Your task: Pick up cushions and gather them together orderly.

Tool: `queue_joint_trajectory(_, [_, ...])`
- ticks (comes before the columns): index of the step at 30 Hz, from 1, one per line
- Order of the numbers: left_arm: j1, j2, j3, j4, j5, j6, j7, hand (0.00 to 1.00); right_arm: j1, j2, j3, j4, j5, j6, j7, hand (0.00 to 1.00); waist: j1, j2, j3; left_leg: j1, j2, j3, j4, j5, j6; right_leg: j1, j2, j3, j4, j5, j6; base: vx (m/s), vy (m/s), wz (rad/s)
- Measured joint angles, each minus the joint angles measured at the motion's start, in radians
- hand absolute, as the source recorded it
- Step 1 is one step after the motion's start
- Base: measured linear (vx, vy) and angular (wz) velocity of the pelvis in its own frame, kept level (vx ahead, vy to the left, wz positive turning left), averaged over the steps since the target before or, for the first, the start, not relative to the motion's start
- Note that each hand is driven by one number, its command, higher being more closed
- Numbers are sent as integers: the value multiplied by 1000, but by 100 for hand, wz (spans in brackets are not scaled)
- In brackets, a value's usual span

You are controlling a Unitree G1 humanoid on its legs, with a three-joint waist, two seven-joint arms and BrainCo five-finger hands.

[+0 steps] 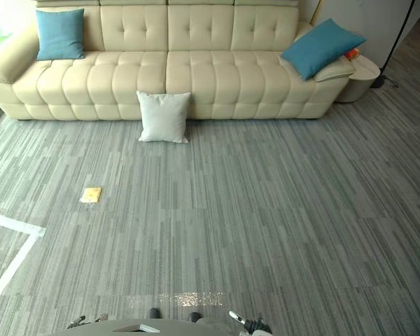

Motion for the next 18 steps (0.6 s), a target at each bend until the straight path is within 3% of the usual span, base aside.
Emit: queue_joint_trajectory(18, [-12, -2, -2, 0, 37, -1, -2, 0, -41, 7, -28, -1, -33, 0, 0, 0, -2, 3, 20, 11, 0, 2, -8, 2, -2, 14, -1, -8, -11, -2, 6, -28, -9, 0])
